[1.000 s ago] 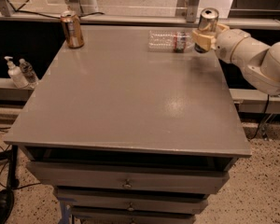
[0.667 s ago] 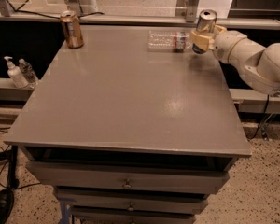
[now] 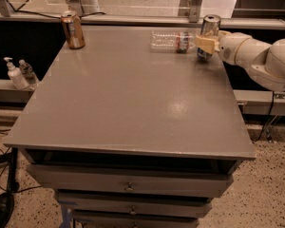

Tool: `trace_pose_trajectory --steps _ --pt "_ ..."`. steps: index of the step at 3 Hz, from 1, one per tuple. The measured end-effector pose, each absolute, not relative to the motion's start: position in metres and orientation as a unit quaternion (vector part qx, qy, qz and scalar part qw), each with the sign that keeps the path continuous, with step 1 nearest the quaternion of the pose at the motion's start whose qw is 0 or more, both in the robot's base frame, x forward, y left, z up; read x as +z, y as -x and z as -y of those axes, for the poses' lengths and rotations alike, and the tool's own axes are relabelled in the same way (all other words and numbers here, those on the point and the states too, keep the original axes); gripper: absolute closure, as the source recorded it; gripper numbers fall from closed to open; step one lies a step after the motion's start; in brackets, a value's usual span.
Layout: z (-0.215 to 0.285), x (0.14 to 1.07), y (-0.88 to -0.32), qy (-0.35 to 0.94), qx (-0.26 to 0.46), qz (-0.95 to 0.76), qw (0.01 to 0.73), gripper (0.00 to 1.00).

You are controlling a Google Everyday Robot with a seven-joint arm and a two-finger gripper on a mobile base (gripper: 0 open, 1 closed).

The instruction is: Move redbull can near water bottle

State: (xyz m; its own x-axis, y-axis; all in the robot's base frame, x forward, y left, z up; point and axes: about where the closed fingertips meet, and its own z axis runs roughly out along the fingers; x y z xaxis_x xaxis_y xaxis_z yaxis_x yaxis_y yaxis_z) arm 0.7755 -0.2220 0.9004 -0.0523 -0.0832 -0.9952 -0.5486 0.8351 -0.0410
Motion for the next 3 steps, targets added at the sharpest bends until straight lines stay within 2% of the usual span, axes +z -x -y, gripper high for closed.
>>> trace_pose_trajectory --steps 1,3 --pt "0.227 0.888 -0.775 0.218 0.193 -0.728 0.62 0.83" --pt "0.229 0.873 -0.774 0.211 0.207 -0.75 0.592 0.36"
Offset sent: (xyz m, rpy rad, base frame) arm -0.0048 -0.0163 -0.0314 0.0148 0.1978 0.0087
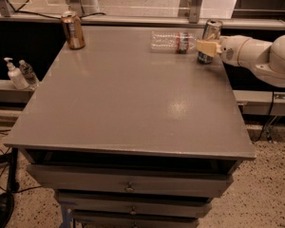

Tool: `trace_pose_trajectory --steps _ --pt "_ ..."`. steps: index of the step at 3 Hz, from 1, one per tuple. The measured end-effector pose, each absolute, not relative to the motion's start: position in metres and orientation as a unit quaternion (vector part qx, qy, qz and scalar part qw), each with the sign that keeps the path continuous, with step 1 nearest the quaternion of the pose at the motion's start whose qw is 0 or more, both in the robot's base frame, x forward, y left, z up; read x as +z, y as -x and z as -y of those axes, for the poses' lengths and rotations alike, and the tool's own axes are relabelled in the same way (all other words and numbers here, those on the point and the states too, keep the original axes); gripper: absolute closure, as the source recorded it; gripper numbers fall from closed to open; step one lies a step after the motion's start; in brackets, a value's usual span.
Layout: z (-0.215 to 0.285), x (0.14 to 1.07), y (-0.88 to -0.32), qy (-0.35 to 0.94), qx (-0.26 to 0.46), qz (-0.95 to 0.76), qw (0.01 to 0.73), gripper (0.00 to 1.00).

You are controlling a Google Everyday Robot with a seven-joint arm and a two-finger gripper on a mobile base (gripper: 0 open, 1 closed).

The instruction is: Move redbull can near water bottle

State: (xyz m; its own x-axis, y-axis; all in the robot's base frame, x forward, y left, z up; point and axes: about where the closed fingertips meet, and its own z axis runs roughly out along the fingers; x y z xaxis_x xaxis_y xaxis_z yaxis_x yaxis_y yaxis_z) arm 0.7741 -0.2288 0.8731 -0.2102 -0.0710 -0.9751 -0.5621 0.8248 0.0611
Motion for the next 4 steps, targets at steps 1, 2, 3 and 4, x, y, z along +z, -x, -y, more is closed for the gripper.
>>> trace_pose_trajectory --steps 1,2,3,4 --pt "0.229 0.873 -0.774 0.211 0.207 -0.75 0.592 0.13" --pt "0.228 0.871 -0.772 0.212 0.214 -0.751 0.588 0.0" --pt "0.227 0.875 -0.766 0.217 0.218 -0.75 0.586 0.0" --pt "0.234 0.899 -0.742 0.234 0.216 -0.738 0.595 0.0"
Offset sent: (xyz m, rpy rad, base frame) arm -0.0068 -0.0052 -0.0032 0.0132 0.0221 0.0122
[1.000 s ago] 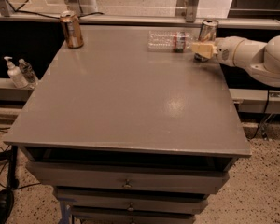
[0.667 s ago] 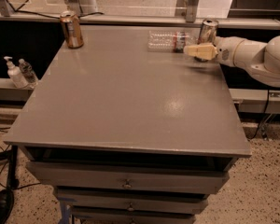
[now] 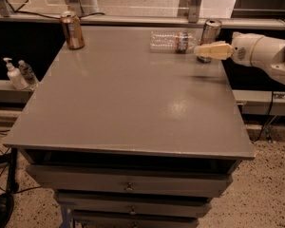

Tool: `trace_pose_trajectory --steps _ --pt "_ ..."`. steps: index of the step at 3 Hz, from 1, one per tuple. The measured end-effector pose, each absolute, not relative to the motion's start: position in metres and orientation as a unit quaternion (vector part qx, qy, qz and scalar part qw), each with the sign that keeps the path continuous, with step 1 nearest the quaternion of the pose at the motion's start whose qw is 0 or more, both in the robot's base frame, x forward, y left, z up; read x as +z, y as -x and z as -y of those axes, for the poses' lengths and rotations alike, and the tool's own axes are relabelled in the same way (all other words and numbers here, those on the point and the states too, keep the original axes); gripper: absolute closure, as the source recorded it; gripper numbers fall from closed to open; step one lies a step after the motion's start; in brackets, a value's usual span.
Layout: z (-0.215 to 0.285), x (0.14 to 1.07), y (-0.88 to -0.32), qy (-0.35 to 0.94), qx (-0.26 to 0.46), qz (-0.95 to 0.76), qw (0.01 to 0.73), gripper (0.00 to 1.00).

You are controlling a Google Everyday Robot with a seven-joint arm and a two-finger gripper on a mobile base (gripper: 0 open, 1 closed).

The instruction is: Move redbull can near water bottle

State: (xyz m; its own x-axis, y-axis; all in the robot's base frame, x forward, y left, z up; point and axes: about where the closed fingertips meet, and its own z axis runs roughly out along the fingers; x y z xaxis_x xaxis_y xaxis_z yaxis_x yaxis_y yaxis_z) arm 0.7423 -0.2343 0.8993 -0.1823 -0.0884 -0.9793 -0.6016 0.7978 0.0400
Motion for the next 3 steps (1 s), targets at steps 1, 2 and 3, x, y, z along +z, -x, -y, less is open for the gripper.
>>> trace_pose_trajectory --steps 1,2,3 --pt "0.247 0.936 -0.707 0.26 0.199 -0.723 0.608 0.0" --pt "0.272 0.985 -0.651 0.281 0.163 -0.713 0.621 0.0" --pt "0.272 0.985 -0.651 0.281 0.163 -0.713 0.621 0.0"
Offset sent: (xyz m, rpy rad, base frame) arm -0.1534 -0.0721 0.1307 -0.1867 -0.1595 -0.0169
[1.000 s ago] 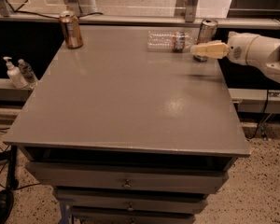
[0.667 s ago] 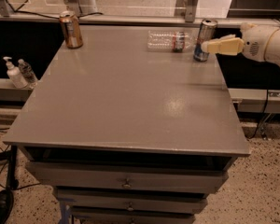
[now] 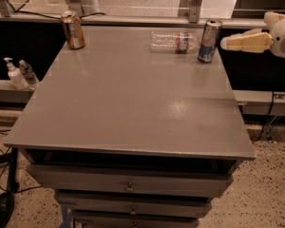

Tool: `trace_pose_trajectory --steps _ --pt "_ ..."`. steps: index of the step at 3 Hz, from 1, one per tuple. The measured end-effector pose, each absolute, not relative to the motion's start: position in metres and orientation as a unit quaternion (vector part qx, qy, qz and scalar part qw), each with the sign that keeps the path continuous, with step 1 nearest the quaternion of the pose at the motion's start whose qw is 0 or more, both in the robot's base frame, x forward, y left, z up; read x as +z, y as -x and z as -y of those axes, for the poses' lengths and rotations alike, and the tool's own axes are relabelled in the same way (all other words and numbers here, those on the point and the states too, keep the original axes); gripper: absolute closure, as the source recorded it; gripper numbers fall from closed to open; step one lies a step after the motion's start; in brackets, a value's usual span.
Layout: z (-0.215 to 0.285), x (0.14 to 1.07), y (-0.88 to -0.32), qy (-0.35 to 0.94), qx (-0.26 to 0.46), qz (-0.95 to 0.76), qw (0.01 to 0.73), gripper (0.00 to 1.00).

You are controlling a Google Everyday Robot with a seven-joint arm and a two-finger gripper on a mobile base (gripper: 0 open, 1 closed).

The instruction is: Move redbull can near water bottle

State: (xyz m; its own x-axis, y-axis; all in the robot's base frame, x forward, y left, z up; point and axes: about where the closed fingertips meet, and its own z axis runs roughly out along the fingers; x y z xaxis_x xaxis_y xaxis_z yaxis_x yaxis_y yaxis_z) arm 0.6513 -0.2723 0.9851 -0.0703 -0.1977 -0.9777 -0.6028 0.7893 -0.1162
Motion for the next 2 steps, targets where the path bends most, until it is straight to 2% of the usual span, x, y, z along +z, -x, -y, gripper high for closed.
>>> trace_pose_trajectory --steps 1,2 --pt "0.285 1.023 -0.635 0.278 0.126 -0.69 0.656 0.0" --pt "0.299 1.122 -0.588 0.293 0.023 -0.634 0.715 0.0"
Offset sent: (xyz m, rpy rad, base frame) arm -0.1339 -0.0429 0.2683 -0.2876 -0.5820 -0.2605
